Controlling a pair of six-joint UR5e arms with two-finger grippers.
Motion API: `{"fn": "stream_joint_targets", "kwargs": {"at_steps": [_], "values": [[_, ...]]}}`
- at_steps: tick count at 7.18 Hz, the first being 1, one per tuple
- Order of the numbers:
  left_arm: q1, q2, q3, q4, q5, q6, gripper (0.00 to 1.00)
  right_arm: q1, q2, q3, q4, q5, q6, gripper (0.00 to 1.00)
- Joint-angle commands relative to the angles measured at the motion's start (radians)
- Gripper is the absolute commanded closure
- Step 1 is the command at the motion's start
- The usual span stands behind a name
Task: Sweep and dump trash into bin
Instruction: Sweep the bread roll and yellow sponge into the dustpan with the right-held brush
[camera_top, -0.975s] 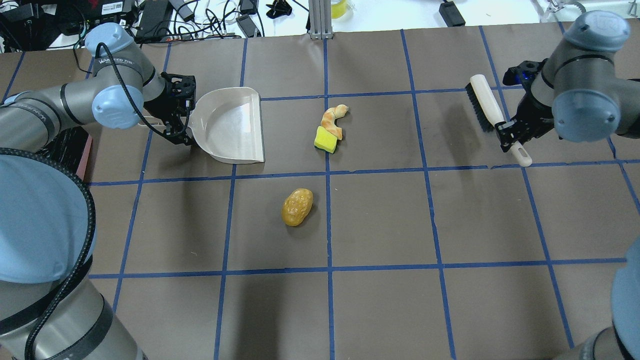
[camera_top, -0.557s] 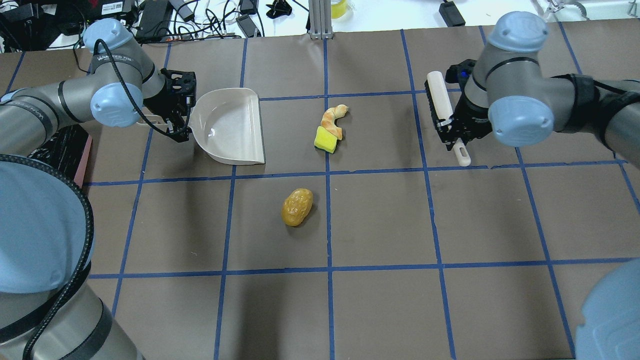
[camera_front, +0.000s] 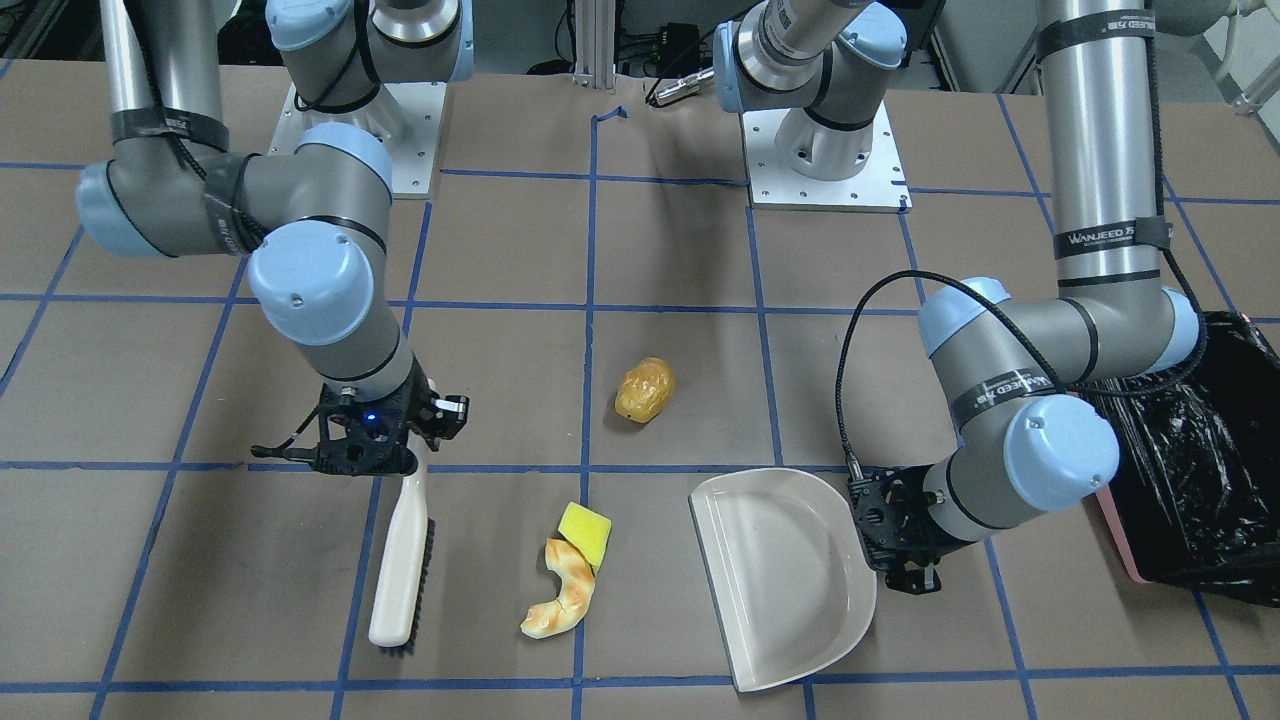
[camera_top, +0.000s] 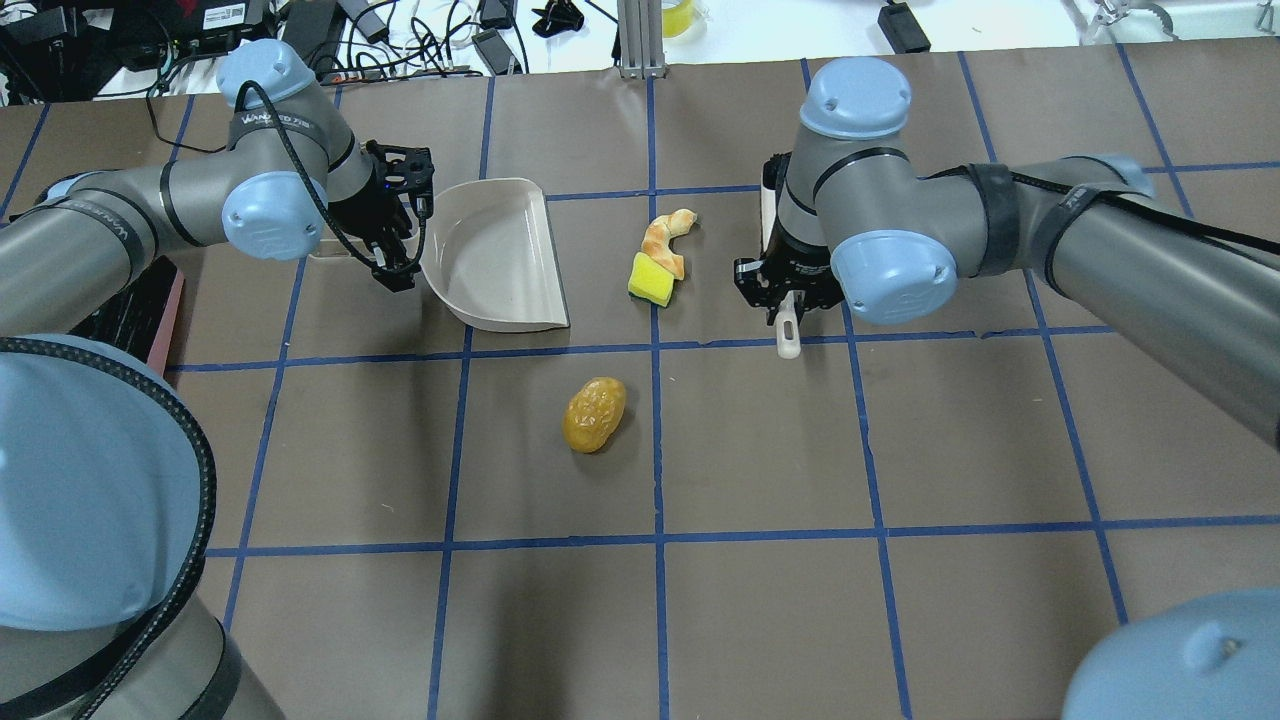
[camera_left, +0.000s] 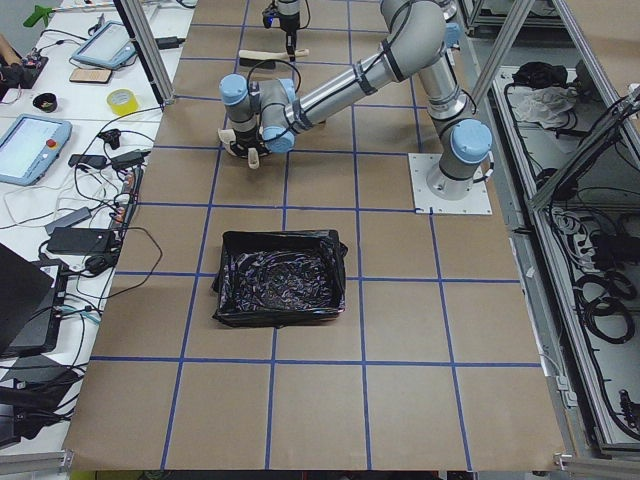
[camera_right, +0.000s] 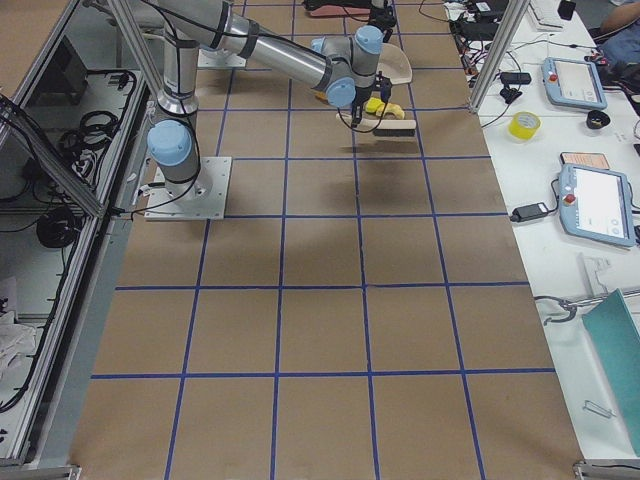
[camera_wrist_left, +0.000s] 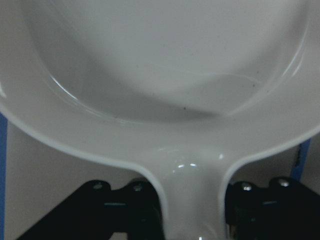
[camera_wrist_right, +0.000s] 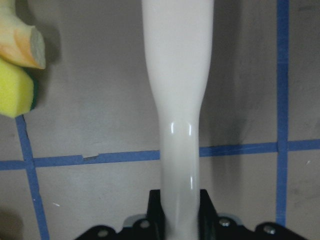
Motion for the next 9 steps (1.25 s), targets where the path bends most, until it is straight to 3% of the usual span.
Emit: {"fn": "stream_joint_targets", "kwargs": {"at_steps": [1, 5, 9], "values": [[-0.009, -0.004, -0.003, 0.003, 0.005, 0.033, 1.00, 0.073, 0.031, -0.002, -0.015, 0.005, 0.110, 1.00], [-0.007, 0.004, -0.021, 0.010, 0.051, 0.068, 1.00, 0.167, 0.082, -0.027, -0.059, 0.011, 0.260, 1.00], [-0.009, 0.002, -0.023, 0.010, 0.051, 0.064, 1.00, 0.301, 0.252, -0.296, -0.046, 0.062, 0.516, 1.00]]}}
